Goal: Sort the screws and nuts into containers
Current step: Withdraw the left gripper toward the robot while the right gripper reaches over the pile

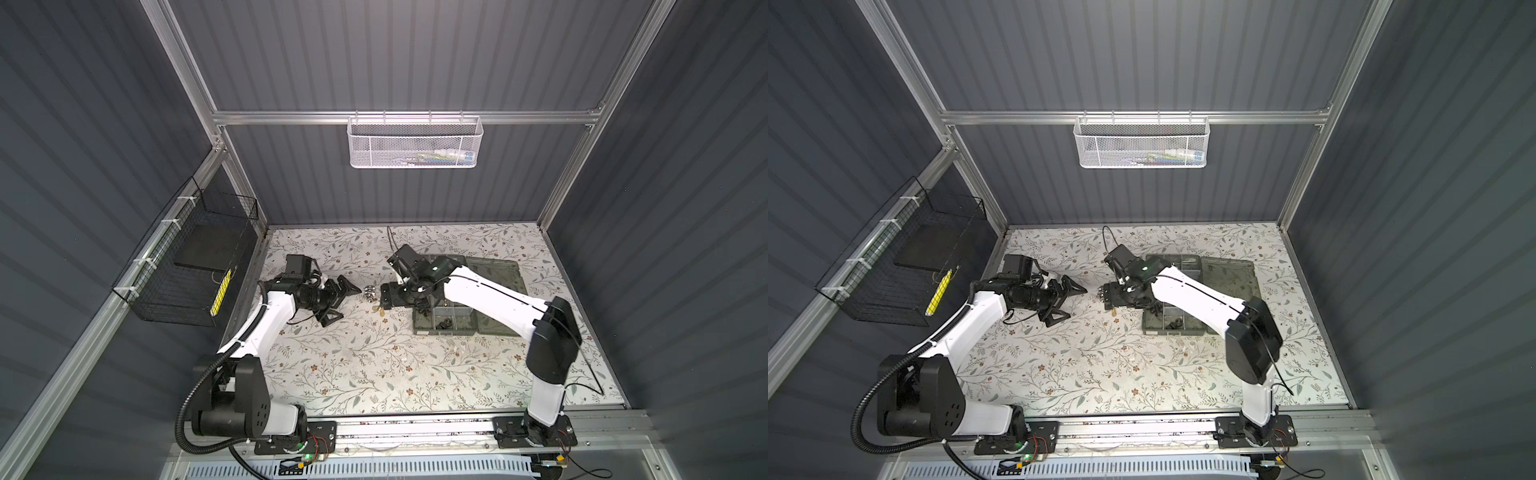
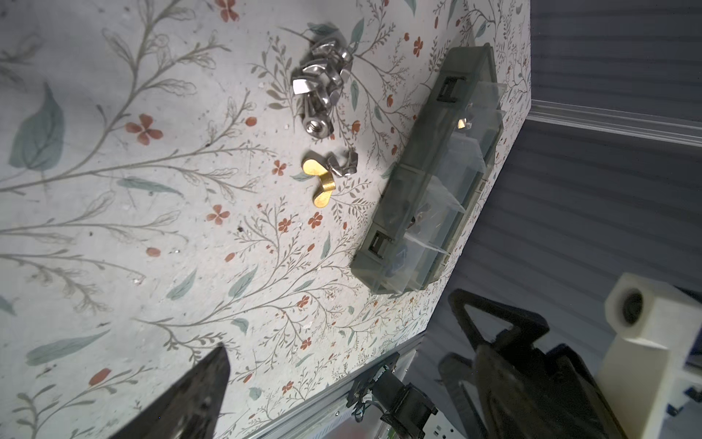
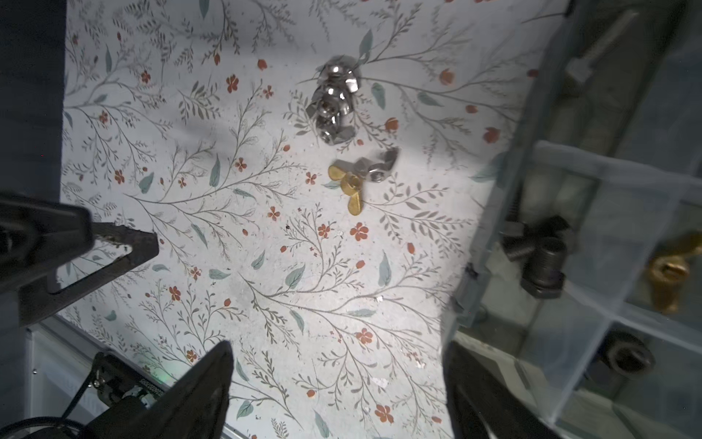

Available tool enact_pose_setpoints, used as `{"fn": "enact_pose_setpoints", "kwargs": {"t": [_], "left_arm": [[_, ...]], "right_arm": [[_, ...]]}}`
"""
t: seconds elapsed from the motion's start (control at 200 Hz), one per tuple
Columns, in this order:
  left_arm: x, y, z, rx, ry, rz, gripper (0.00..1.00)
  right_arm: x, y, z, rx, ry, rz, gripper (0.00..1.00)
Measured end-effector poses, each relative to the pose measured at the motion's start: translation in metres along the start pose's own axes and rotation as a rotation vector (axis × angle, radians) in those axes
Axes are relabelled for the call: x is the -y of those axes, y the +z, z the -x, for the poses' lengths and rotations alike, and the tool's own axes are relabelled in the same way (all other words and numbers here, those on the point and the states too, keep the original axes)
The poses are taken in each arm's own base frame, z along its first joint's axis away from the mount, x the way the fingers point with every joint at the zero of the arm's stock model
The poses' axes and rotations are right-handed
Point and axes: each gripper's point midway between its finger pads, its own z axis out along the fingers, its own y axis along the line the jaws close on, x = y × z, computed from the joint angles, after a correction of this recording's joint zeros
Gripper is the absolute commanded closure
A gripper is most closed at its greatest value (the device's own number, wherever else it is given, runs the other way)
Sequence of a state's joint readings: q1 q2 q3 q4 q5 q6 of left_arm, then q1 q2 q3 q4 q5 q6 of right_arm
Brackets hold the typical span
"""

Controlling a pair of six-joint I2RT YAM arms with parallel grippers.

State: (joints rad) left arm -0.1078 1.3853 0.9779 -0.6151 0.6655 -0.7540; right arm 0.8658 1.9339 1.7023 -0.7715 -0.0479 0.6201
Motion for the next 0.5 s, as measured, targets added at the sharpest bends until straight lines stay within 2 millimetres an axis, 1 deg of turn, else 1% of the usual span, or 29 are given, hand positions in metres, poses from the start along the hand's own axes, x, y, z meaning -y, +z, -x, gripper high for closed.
{"fn": "enact_pose_setpoints", "kwargs": {"t": [0.09,0.16,0.245,0.41,0.5], "left_arm": [[-0.013,0.004,-0.012,-0.023,-0.013,-0.011,0.00],[-0.028,0.010,-0.023,-0.052,-0.041,-0.001,0.00],[-0.043,0.014,-0.030,-0.073,-0.068,0.014,0.00],[-0.064,0.013,-0.036,-0.080,-0.102,0.019,0.00],[-0.068,0.014,-0.038,-0.083,-0.107,0.020,0.00]], "right_arm": [[-0.003,0.026,-0.008,-0.048,-0.025,-0.018,0.27],[0.001,0.043,-0.012,-0.079,-0.032,-0.037,0.31],[0.007,0.062,-0.017,-0.116,-0.042,-0.063,0.36],[0.006,0.088,-0.017,-0.153,-0.054,-0.073,0.40],[0.005,0.099,-0.017,-0.168,-0.056,-0.073,0.41]]}}
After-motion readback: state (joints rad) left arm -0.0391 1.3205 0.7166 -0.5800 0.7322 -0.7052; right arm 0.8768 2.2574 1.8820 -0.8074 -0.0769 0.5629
